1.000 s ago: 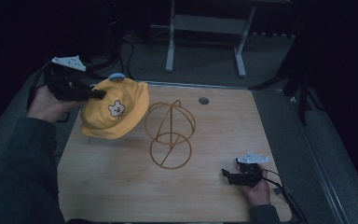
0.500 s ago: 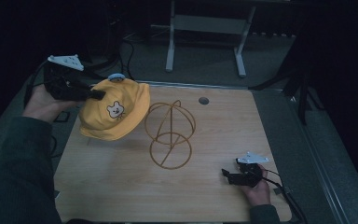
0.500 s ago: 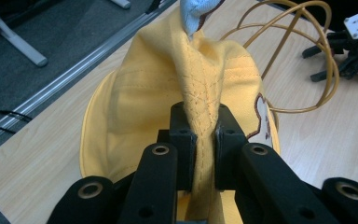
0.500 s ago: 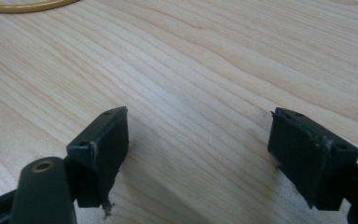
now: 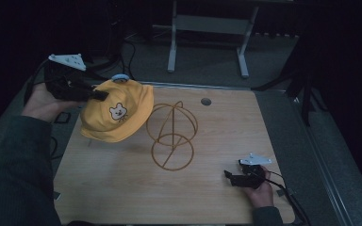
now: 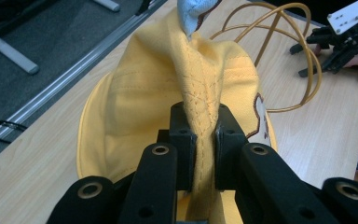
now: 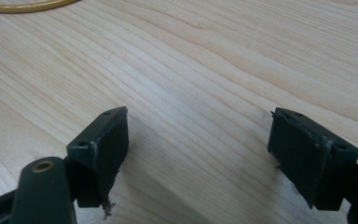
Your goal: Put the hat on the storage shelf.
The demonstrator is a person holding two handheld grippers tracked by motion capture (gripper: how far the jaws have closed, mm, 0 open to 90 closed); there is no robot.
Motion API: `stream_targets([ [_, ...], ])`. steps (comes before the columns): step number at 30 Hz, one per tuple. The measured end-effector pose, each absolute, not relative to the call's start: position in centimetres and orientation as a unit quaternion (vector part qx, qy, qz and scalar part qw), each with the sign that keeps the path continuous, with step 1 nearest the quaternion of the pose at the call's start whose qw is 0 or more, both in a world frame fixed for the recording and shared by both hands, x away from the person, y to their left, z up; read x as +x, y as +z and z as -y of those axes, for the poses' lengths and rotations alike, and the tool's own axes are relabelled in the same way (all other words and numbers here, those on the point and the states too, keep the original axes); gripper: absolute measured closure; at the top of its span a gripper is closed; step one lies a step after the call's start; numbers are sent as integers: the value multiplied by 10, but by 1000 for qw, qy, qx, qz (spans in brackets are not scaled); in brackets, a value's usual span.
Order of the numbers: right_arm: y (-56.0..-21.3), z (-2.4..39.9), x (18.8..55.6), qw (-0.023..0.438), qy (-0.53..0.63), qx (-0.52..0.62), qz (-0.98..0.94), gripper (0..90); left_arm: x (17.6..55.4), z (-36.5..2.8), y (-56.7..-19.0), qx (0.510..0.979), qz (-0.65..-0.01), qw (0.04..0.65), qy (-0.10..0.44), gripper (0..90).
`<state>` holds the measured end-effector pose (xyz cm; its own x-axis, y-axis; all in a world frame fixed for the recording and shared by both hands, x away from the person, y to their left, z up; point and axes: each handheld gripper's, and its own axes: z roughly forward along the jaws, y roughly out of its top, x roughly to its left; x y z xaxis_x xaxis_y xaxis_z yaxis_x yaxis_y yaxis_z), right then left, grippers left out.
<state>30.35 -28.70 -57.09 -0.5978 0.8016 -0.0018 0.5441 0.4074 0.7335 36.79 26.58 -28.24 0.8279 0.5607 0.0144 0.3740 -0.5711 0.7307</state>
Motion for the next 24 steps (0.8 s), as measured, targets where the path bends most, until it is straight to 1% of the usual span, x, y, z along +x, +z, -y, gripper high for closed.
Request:
stream_targets([
  [11, -571, 287, 304, 180, 357, 411, -819, 202, 365, -264, -277, 880, -244, 390, 115, 811],
  [24, -571, 287, 304, 181, 357, 410, -819, 203, 363, -261, -271, 880, -234, 397, 116, 813],
])
